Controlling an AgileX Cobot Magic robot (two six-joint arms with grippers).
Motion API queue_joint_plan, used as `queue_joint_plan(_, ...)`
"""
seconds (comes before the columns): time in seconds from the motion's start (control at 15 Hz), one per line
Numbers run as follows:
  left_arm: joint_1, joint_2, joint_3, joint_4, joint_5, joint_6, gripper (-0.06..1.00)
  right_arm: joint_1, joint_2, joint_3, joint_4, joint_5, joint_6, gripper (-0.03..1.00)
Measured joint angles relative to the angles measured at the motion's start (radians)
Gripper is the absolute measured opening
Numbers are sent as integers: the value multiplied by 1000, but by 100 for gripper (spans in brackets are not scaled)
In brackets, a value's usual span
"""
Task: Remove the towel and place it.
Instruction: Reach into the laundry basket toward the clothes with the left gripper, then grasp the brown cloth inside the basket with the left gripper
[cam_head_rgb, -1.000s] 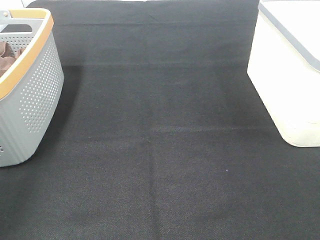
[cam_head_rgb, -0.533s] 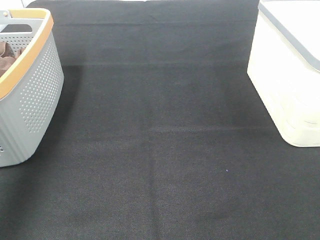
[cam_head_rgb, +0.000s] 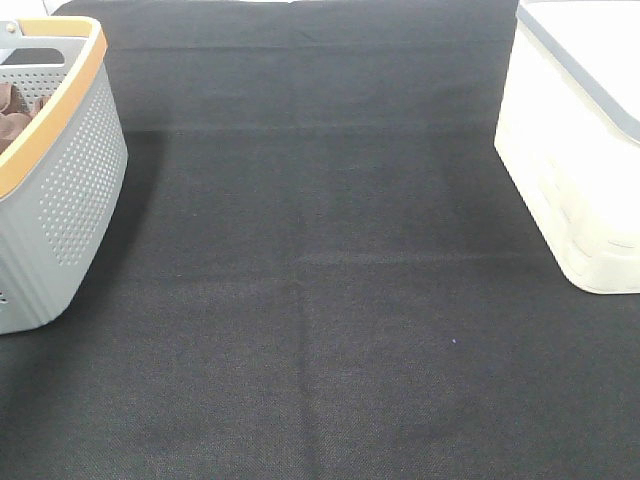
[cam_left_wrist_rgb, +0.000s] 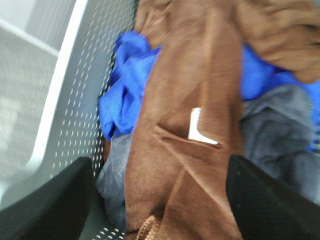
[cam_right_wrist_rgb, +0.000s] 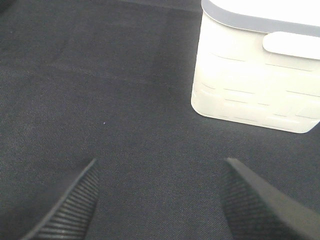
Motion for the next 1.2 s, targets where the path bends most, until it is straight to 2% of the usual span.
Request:
queue_joint_plan(0.13, 90, 43, -1, -115, -12, 42, 71, 0, 0, 0, 0, 0, 0, 66)
queue_joint_plan(0.2, 126, 63, -1, -196, -33, 86, 71, 0, 0, 0, 0, 0, 0, 66)
queue_joint_plan(0.27, 174, 93, -1, -313, -77, 145, 71, 0, 0, 0, 0, 0, 0, 66)
queue_joint_plan(0.47, 228, 141, -1, -494, -176, 221, 71, 0, 0, 0, 0, 0, 0, 66)
queue_joint_plan(0.8, 231, 250, -1, -647, -287, 268, 71, 0, 0, 0, 0, 0, 0, 66)
queue_joint_plan(1.0, 231, 290, -1, -750, -307, 323, 71, 0, 0, 0, 0, 0, 0, 66)
queue_joint_plan(1.07, 231, 290, -1, -750, -307, 323, 71, 0, 0, 0, 0, 0, 0, 66)
queue_joint_plan(1.2, 231, 310, -1, -816, -328, 355, 71, 0, 0, 0, 0, 0, 0, 66)
